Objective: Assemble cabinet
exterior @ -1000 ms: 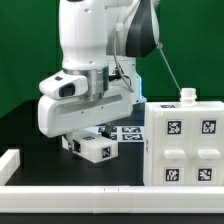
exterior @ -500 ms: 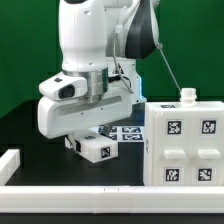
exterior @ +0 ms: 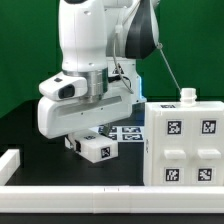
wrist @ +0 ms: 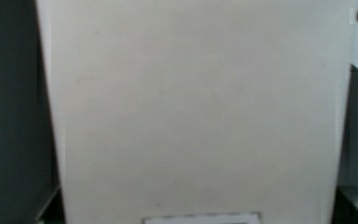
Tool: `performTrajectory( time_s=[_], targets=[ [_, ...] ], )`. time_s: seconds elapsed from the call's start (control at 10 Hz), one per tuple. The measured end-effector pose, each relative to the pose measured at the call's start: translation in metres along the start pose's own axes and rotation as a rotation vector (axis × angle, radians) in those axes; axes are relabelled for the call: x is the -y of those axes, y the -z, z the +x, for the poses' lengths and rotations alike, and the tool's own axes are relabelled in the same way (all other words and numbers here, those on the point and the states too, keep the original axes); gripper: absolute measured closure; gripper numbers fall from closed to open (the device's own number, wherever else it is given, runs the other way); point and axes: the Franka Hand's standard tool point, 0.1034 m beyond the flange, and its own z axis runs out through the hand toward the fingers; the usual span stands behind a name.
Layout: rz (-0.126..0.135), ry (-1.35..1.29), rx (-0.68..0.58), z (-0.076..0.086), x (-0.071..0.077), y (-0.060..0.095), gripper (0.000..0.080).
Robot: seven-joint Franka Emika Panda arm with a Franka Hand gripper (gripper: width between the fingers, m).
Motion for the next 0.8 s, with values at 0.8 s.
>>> performTrajectory(
  time_s=[0.8],
  targets=[
    [0.058,-0.134,0.031,0.030,0.024,0.099,0.0255]
  ],
)
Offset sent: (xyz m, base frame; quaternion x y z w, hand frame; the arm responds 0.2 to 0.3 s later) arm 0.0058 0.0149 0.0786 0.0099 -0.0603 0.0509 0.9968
